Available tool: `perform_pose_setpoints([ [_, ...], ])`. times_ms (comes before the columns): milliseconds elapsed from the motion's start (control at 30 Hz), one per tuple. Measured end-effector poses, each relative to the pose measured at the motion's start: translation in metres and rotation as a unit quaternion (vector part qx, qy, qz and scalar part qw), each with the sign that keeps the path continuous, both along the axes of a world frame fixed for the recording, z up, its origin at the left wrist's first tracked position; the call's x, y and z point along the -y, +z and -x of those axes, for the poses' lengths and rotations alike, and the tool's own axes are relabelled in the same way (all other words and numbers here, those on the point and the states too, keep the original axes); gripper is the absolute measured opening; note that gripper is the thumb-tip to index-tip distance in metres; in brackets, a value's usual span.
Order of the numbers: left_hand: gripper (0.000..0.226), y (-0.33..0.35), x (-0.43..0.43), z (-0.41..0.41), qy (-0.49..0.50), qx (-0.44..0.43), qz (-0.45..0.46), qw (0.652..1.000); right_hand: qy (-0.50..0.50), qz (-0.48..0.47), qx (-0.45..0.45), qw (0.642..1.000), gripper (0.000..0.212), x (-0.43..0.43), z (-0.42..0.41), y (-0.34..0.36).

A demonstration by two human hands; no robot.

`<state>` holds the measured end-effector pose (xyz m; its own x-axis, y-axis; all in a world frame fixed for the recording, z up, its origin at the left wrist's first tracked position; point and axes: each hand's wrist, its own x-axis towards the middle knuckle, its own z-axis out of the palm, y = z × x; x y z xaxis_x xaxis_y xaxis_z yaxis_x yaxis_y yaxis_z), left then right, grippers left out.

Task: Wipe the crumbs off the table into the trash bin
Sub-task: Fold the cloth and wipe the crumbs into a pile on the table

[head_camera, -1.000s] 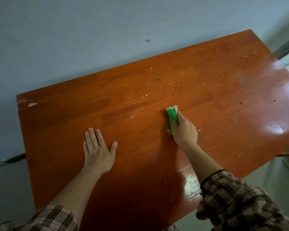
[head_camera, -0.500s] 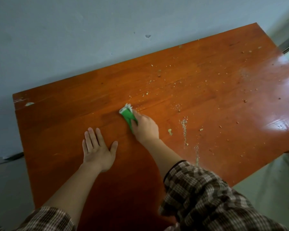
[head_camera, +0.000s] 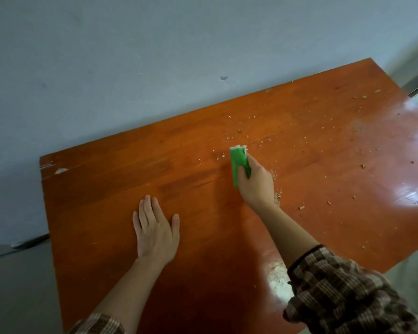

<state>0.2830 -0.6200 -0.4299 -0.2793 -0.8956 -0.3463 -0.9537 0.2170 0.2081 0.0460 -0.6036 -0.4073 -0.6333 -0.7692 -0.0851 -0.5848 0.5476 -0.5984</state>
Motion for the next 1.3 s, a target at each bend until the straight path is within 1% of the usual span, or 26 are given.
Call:
perform_pose_setpoints([
  [67, 0.073, -0.001, 0.016, 0.007, 0.007, -0.010, 0.031, 0.999, 0.069, 0.008, 0.032, 0.997, 0.034, 0.022, -0.030, 0.001],
  [133, 0.072, -0.002, 0.032, 0.014, 0.011, -0.008, 0.047, 0.999, 0.140, 0.009, 0.036, 0.989, 0.040, 0.042, -0.061, 0.001],
  [233, 0.070, -0.009, 0.050, 0.025, 0.004, -0.014, 0.055, 0.998, 0.220, -0.020, -0.024, 0.975, 0.043, 0.065, -0.089, -0.006],
  [300, 0.069, -0.014, 0.053, 0.027, -0.004, -0.022, 0.057, 0.998, 0.227, -0.045, -0.068, 0.970, 0.045, 0.071, -0.087, -0.014],
  [367, 0.069, -0.018, 0.052, 0.026, -0.009, -0.024, 0.063, 0.998, 0.195, -0.052, -0.089, 0.975, 0.046, 0.071, -0.072, -0.020],
  [533, 0.071, -0.024, 0.049, 0.024, -0.015, -0.010, 0.098, 0.995, 0.061, -0.072, -0.068, 0.993, 0.046, 0.055, -0.008, -0.021],
  [633, 0.077, -0.026, 0.049, 0.024, -0.019, -0.007, 0.094, 0.995, -0.016, -0.090, -0.074, 0.993, 0.045, 0.039, 0.033, -0.020],
  [733, 0.078, -0.026, 0.049, 0.026, -0.021, -0.004, 0.094, 0.995, -0.079, -0.123, -0.090, 0.985, 0.042, 0.028, 0.065, -0.013],
  [800, 0.074, -0.024, 0.053, 0.031, -0.016, -0.006, 0.104, 0.994, -0.088, -0.100, -0.091, 0.987, 0.041, 0.029, 0.075, -0.007],
  [833, 0.070, -0.022, 0.056, 0.034, -0.014, -0.013, 0.106, 0.994, -0.071, -0.072, -0.086, 0.991, 0.042, 0.033, 0.072, -0.004],
  [900, 0.065, -0.022, 0.065, 0.048, -0.019, -0.031, 0.110, 0.993, -0.003, -0.027, -0.066, 0.997, 0.044, 0.048, 0.059, -0.002],
  [967, 0.064, -0.021, 0.077, 0.066, -0.020, -0.036, 0.120, 0.992, 0.062, -0.006, -0.040, 0.997, 0.045, 0.071, 0.036, -0.003],
  [1067, 0.059, -0.021, 0.094, 0.090, -0.001, -0.039, 0.106, 0.994, 0.127, 0.013, -0.037, 0.991, 0.044, 0.106, 0.001, -0.006],
  [1167, 0.061, -0.024, 0.100, 0.098, 0.030, -0.059, 0.100, 0.993, 0.191, -0.003, -0.055, 0.980, 0.043, 0.126, -0.018, -0.015],
  [1233, 0.061, -0.025, 0.100, 0.099, 0.038, -0.069, 0.106, 0.991, 0.203, -0.013, -0.055, 0.978, 0.043, 0.129, -0.014, -0.022],
  [1300, 0.060, -0.026, 0.099, 0.098, 0.040, -0.075, 0.109, 0.990, 0.174, -0.009, -0.053, 0.983, 0.044, 0.125, 0.001, -0.026],
])
